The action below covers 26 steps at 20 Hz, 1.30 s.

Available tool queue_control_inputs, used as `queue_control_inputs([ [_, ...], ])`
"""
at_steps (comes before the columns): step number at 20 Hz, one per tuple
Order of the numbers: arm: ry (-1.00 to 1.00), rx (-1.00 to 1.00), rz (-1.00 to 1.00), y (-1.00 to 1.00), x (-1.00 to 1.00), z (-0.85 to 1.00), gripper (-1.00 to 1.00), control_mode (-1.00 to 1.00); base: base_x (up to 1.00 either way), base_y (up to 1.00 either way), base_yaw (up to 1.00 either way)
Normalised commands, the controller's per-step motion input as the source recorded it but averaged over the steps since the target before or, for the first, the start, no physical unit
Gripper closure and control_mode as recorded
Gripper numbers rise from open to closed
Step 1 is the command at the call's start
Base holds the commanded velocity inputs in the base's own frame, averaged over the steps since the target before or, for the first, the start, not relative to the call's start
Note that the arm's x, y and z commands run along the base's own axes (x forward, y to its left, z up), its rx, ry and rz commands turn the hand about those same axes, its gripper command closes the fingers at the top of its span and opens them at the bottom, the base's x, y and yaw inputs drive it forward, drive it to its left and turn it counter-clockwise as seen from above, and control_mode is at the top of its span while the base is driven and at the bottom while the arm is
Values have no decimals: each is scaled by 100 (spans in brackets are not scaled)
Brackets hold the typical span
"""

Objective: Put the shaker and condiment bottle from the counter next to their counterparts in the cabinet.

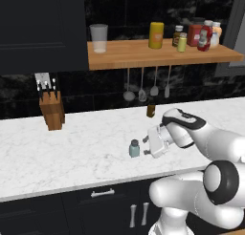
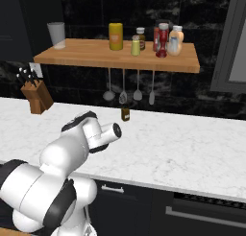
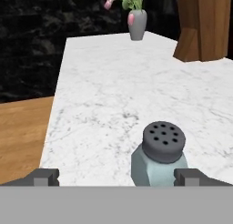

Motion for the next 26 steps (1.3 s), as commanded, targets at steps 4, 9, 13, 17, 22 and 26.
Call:
queue_control_inputs([
  [4,0,0,0,0,14,-6,-100,-100,0,0,0],
  [9,0,0,0,0,10,-7,-100,-100,0,0,0],
  [13,0,0,0,0,13,-6,-100,-100,0,0,0],
  [17,0,0,0,2,16,-6,-100,-100,0,0,0],
  [22,0,0,0,6,17,-8,-100,-100,0,0,0],
  [26,0,0,0,3,12,-7,-100,-100,0,0,0],
])
